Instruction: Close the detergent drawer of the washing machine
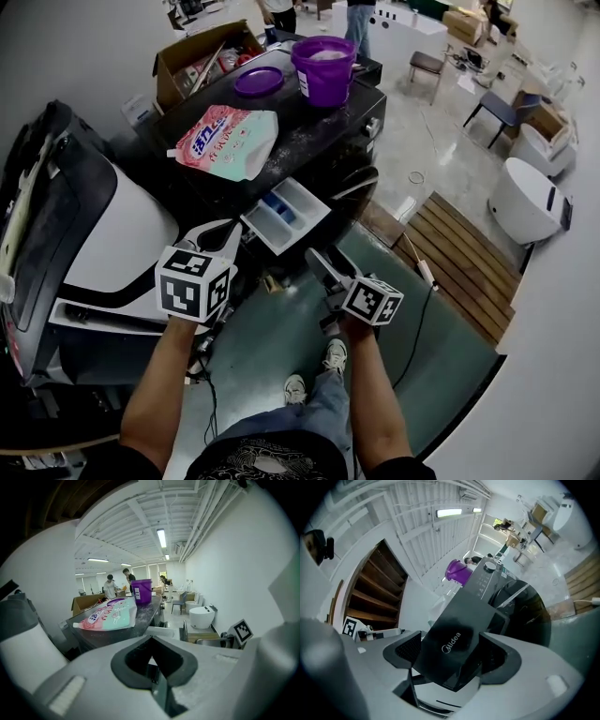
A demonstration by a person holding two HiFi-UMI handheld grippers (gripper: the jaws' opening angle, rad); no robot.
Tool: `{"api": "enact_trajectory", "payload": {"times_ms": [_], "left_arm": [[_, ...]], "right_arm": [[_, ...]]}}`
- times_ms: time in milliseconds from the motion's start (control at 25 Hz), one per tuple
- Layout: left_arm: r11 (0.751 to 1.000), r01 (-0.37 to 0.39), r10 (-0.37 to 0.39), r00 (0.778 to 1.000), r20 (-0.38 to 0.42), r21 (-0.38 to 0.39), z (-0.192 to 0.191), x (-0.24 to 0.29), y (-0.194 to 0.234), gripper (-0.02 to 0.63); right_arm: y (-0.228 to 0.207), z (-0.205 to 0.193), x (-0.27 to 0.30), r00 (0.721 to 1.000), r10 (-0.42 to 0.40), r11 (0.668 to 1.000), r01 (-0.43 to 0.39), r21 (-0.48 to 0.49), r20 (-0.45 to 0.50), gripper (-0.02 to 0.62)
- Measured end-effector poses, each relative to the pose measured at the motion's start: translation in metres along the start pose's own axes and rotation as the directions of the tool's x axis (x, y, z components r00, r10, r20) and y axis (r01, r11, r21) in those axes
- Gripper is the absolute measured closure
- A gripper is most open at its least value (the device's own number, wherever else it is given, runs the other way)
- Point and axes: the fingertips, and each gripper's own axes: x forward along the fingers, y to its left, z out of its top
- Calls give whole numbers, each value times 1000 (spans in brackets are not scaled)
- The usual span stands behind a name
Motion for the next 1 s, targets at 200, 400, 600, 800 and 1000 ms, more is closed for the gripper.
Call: {"api": "enact_trajectory", "payload": {"times_ms": [200,400,600,800,1000], "left_arm": [[1000,-6,6,1000,-17,9,-7,1,-1,604],[1000,-18,18,1000,-23,12,-9,1,2,606],[1000,-25,25,999,-33,8,-12,3,6,604],[999,-36,36,999,-34,-1,-12,4,13,606],[999,-48,47,998,-36,-16,-14,6,19,604]], "right_arm": [[-6,-3,5,997,74,991,-77,113,35,197],[-16,-6,11,995,93,980,-98,175,42,166],[-19,-7,17,992,115,964,-125,234,53,179],[-18,-2,22,984,153,943,-172,285,88,209],[-11,1,26,974,203,917,-227,329,106,193]]}}
